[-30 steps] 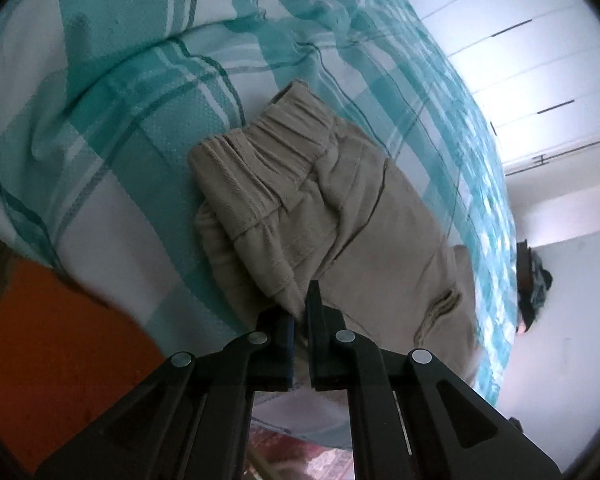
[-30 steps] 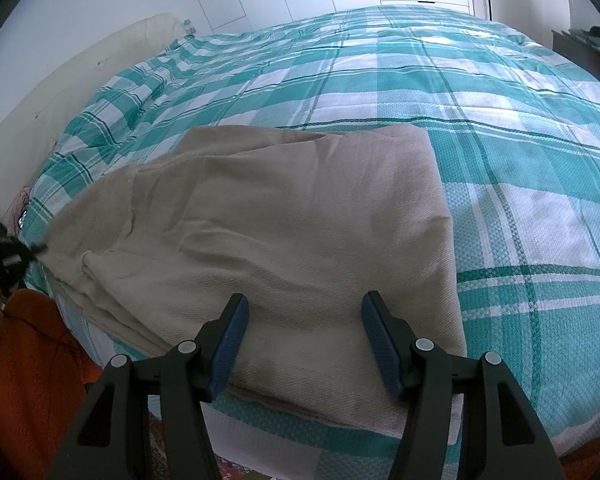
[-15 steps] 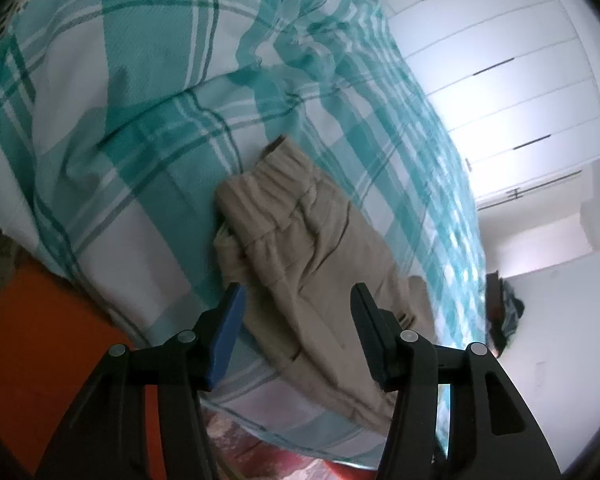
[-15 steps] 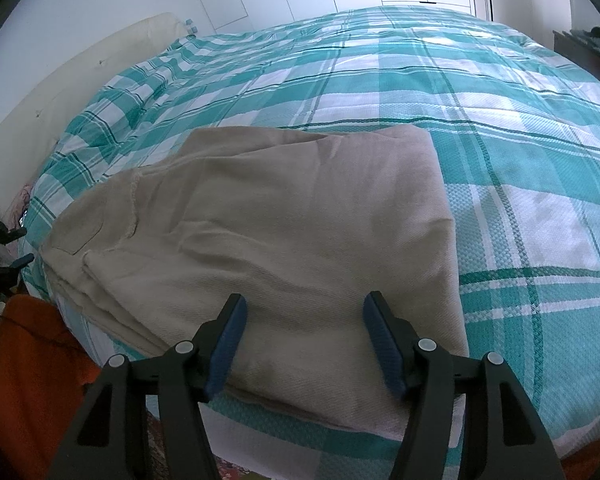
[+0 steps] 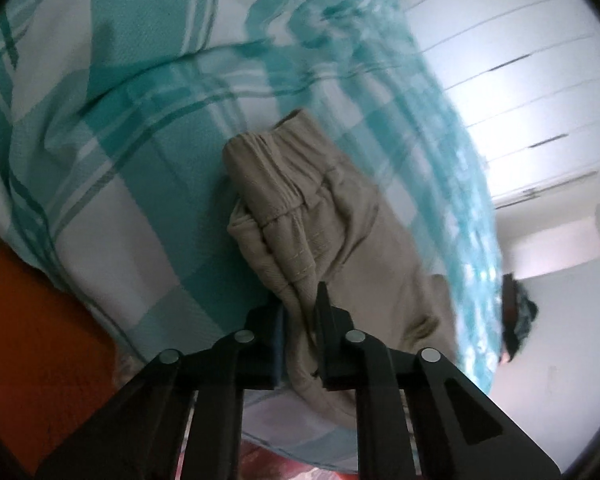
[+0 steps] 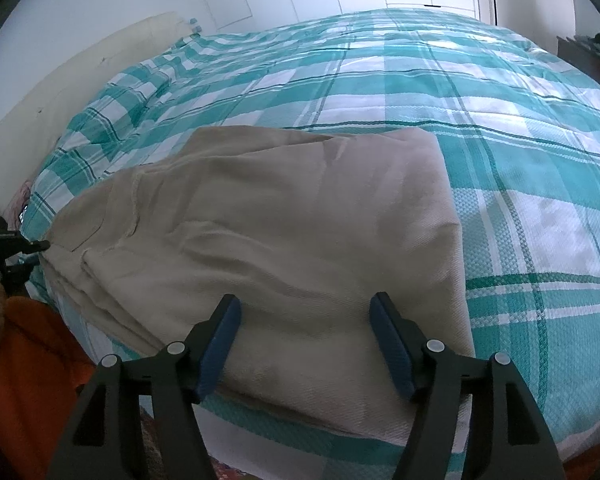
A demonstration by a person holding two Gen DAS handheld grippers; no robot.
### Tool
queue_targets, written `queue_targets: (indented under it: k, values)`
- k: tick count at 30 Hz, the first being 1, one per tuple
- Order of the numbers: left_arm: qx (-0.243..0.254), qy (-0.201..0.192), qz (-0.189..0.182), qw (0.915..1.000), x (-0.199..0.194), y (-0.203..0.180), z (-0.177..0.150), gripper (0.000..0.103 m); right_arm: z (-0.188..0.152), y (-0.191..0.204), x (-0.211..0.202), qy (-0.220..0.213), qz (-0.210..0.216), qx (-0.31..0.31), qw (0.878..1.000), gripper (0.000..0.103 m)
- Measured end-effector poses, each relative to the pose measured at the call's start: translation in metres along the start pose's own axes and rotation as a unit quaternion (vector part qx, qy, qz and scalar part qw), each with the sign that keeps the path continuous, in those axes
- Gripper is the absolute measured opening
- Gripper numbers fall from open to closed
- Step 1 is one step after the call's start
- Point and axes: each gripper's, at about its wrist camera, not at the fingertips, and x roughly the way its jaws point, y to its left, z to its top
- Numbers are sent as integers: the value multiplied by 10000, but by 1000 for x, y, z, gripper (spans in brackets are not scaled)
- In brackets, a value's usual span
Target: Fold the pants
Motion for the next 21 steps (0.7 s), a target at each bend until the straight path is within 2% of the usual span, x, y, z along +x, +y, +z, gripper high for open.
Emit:
queue_targets:
  k: [2, 4, 5, 7, 8, 9, 10, 11, 12, 13, 14, 17, 21]
  values:
    - [7, -114, -176, 9998, -4, 3, -3, 12, 0, 0, 0, 5, -9, -30, 10000, 67]
    - [-181, -44, -63, 9998, 4, 13, -3, 17, 1, 0, 1, 15, -8, -28, 10000, 67]
    - [-304, -3, -33, 9995, 7, 18, -2, 23, 1, -1, 0, 20, -22, -26, 10000, 67]
    - [-445, -10, -52, 9990, 8, 24, -2, 47, 2, 3, -3, 71, -145, -51, 9999, 67]
    - [-427, -65, -84, 9990, 7, 23, -2, 66, 5, 7, -7, 95, -284, -66, 9995, 67]
    - [-358, -193, -95, 9991, 5, 20, 0, 75, 8, 14, -13, 84, -355, -98, 9993, 66]
    - [-284, -279, -79, 9992, 4, 18, 1, 75, 11, 23, -19, 21, -231, -173, 9996, 66]
    - [-224, -297, -69, 9993, 4, 17, 4, 74, 17, 41, -25, -70, 103, -398, 9991, 66]
    - [-119, -278, -59, 9995, 7, 14, 7, 51, 21, 54, -27, -62, 264, -601, 9978, 66]
    - [-40, -245, -2, 9997, 11, 11, 8, 34, 25, 73, -24, 32, 438, -921, 9948, 65]
    - [54, -239, 176, 9995, 13, 10, 8, 27, 29, 92, -19, 172, 584, -1250, 9903, 63]
    - [153, -308, 177, 9993, 12, 8, 8, 23, 45, 140, 7, 408, 807, -1810, 9793, 56]
    - [131, -287, 112, 9994, 11, 9, 7, 23, 62, 159, 52, 572, 762, -1529, 9836, 54]
